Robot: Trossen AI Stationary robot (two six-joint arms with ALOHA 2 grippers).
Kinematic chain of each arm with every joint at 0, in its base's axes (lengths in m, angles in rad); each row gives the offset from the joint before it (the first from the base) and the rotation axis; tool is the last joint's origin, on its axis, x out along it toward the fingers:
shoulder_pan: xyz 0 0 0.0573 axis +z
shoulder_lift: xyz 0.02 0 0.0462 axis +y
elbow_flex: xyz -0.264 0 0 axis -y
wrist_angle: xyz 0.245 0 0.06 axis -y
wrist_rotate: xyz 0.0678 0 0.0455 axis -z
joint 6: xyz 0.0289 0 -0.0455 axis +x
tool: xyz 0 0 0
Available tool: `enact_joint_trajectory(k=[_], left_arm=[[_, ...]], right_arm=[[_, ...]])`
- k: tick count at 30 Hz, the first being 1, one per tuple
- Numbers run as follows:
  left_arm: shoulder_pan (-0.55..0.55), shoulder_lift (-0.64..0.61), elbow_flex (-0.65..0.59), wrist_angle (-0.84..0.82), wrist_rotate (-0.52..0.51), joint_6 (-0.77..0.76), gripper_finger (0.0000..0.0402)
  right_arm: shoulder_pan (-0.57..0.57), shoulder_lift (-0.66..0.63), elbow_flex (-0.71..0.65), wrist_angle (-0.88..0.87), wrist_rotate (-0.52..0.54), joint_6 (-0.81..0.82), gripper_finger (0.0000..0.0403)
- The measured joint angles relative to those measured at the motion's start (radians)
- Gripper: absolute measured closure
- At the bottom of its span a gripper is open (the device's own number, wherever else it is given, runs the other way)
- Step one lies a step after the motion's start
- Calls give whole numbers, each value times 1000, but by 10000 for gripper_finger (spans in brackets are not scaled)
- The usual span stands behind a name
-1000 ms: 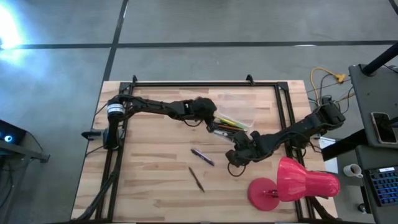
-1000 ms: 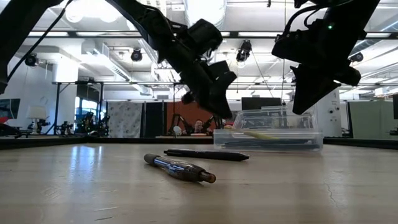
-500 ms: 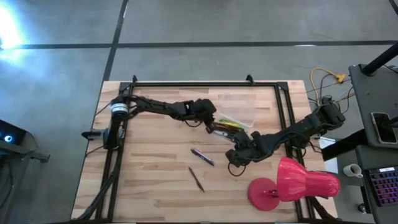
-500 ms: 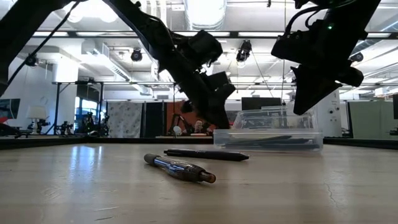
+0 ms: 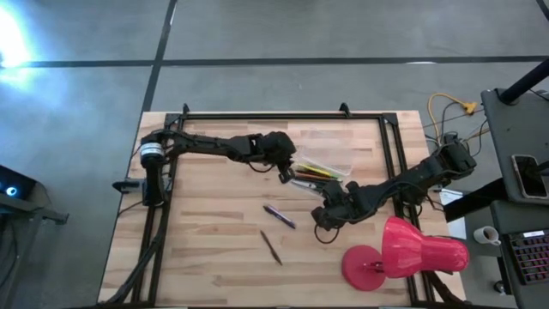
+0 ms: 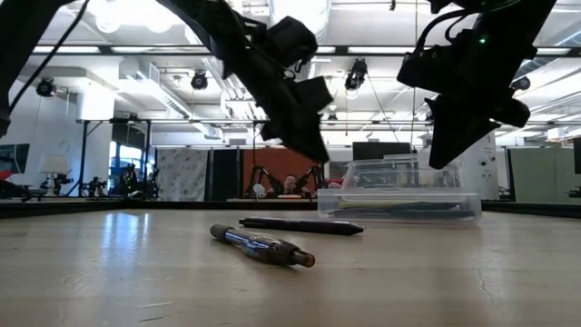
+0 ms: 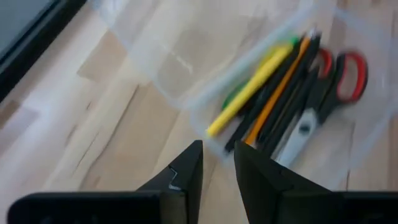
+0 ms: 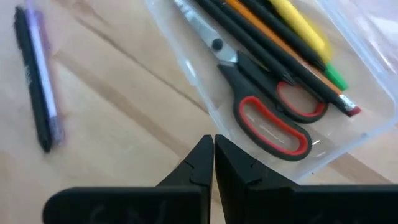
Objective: Pick & place school supplies into a supply box
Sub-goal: Put the brown pen into the transparent supply box
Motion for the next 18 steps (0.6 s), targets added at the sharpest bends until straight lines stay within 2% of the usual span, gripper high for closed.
enact_joint_trajectory(k=[2,4,8,9,13,18], left_arm=[[-4,-37,-7,-66,15,32,325],[-15,-80,-26,-138,91,77,325],[-56,-145,-121,-199,443,199,325],[-74,-160,-153,-189,502,230,325],[-149,-220,-284,-125,529,302,325],[-260,-251,-383,-86,521,283,313]], right_arm=[[-2,0,0,21,-28,-47,394],[-9,0,-1,55,-77,-116,394],[-28,0,-2,126,-154,-245,394],[-31,0,-2,137,-166,-268,394],[-37,0,0,145,-185,-296,394],[-36,0,0,187,-257,-297,391]])
